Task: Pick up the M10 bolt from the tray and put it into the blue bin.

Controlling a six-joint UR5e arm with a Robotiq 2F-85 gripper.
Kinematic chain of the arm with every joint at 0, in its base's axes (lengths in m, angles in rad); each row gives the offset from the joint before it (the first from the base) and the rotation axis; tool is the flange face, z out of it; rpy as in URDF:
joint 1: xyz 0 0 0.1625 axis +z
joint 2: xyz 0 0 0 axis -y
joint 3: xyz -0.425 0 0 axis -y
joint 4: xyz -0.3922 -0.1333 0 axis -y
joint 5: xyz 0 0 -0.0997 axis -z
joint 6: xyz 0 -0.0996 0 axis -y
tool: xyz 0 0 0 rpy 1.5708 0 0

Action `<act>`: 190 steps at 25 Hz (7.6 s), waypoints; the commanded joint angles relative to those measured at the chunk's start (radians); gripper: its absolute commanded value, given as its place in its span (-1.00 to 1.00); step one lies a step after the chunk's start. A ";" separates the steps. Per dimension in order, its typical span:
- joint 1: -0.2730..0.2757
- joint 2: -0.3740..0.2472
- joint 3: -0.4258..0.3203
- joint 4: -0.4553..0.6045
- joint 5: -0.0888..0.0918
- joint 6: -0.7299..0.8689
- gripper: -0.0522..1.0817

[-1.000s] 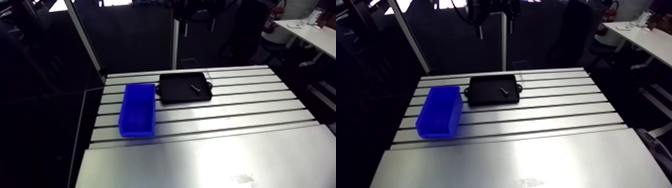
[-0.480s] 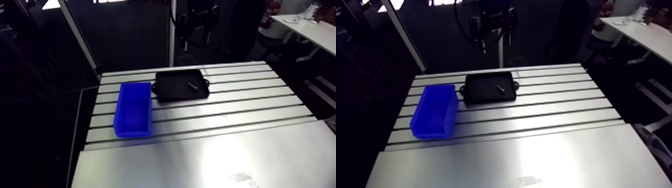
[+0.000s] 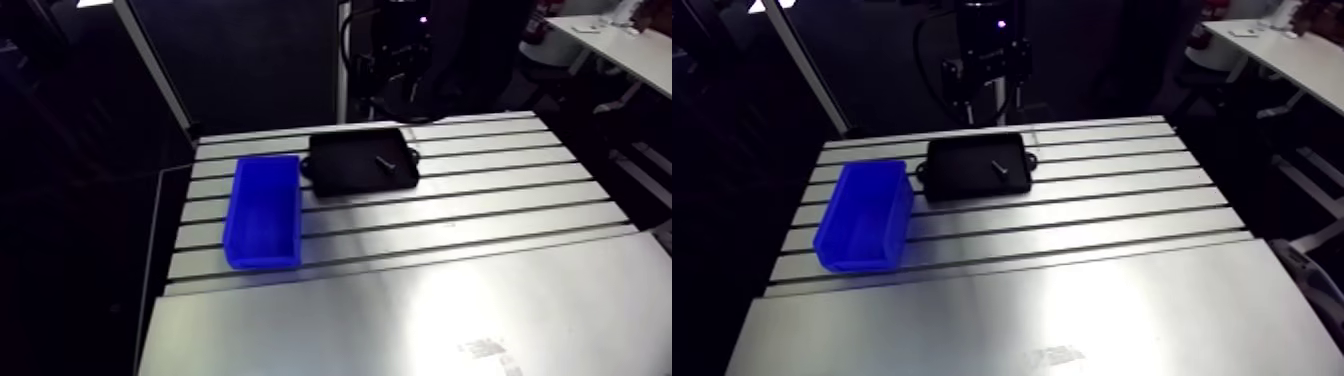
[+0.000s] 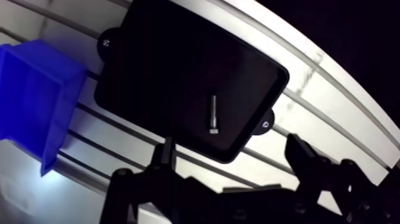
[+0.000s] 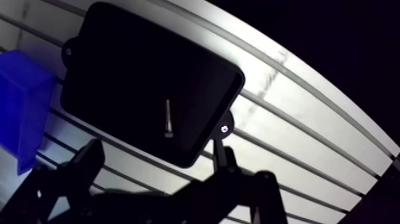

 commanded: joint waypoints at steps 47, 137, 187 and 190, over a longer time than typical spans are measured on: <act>0.007 0.108 0.080 -0.109 -0.048 -0.006 -0.06; 0.069 -0.208 0.029 0.143 0.042 -0.589 0.92; 0.305 -0.127 0.238 -0.103 0.062 -0.639 0.90; 0.306 -0.114 0.239 -0.107 0.064 -0.633 0.90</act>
